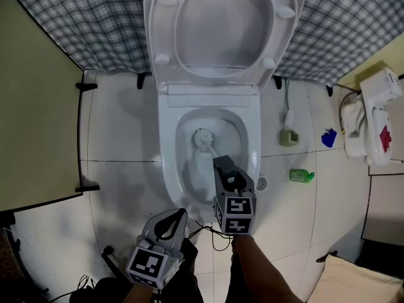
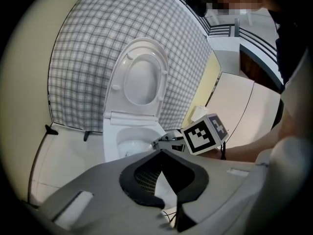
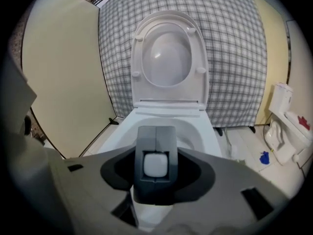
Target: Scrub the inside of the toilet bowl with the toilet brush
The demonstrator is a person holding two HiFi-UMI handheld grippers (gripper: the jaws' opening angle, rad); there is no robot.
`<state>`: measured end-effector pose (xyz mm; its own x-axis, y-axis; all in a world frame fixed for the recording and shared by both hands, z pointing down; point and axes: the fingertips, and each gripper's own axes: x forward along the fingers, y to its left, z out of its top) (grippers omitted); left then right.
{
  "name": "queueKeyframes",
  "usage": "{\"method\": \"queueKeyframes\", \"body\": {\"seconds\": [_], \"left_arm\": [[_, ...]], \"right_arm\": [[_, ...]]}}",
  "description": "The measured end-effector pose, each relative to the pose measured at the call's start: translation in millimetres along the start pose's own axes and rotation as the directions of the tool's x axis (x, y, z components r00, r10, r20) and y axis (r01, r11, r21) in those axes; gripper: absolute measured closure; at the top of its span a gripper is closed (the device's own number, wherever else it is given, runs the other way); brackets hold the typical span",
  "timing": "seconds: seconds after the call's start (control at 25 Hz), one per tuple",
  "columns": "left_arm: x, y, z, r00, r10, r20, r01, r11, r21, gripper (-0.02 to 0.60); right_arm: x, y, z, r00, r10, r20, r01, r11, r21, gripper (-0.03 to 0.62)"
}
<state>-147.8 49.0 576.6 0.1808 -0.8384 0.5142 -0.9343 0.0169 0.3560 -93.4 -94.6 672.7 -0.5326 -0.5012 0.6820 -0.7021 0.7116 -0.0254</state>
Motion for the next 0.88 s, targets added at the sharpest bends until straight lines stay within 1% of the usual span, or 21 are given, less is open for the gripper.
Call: {"method": "queueKeyframes", "body": {"seconds": [0.12, 0.28, 0.52, 0.88], "left_arm": [[2.1, 0.0, 0.4, 1.000, -0.005, -0.004, 0.005, 1.000, 0.005, 0.575], [6.4, -2.5, -3.0, 1.000, -0.013, -0.005, 0.013, 1.000, 0.002, 0.575], [10.0, -13.9, -7.7, 0.999, -0.030, -0.011, 0.030, 1.000, -0.006, 0.575], [-0.9, -10.6, -11.7, 1.000, -0.011, -0.006, 0.010, 1.000, -0.015, 0.575]], "right_arm": [[2.7, -20.0, 4.4, 0.999, -0.045, 0.021, 0.045, 0.999, -0.010, 0.393], [-0.7, -34.8, -3.7, 0.998, -0.055, -0.003, 0.055, 0.998, -0.018, 0.393], [-13.8, -33.1, -42.4, 0.994, -0.039, -0.106, 0.037, 0.999, -0.027, 0.393], [-19.9, -8.6, -81.4, 0.980, -0.012, -0.196, 0.010, 1.000, -0.010, 0.393]]}}
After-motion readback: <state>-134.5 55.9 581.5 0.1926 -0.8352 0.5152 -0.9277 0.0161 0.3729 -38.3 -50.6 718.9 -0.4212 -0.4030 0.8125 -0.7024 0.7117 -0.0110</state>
